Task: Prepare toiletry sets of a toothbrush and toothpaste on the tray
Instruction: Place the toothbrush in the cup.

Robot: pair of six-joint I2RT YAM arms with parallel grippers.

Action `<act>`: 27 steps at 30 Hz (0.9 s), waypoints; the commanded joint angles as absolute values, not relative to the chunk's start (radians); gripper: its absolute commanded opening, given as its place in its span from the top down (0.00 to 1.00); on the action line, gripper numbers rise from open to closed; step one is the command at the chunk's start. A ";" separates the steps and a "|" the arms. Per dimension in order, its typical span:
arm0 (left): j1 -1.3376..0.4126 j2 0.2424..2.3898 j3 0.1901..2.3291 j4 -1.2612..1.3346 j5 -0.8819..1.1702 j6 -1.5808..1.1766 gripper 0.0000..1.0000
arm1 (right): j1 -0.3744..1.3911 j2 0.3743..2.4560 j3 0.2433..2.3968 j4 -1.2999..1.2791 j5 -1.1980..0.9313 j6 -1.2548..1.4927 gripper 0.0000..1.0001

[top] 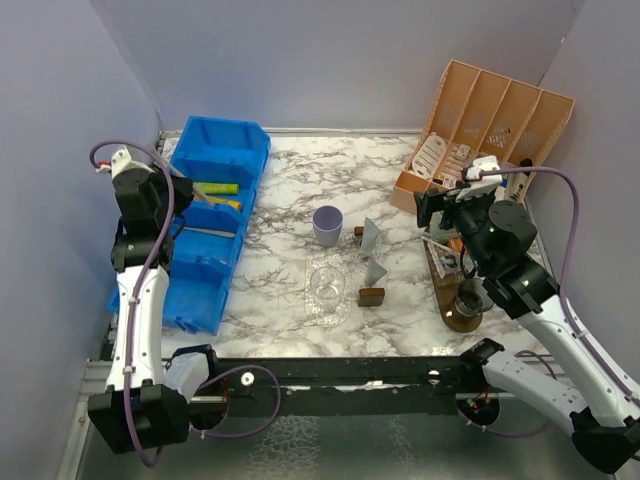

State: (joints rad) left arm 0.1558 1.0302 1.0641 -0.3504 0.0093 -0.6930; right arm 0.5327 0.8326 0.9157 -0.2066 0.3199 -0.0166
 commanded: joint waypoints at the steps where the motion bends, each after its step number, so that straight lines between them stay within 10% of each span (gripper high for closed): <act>1: 0.122 0.947 0.853 0.074 0.285 -0.620 1.00 | 0.528 0.759 0.916 -0.236 0.211 0.062 0.08; 27: -0.473 1.256 0.695 0.885 0.568 -0.162 1.00 | 0.527 0.259 0.792 -0.304 0.197 -0.102 0.05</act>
State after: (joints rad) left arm -0.4541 1.1751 0.7246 0.6563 0.5060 -0.2260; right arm 0.5327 0.3061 0.7719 -0.2447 0.1490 -0.0147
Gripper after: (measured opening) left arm 0.159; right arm 0.950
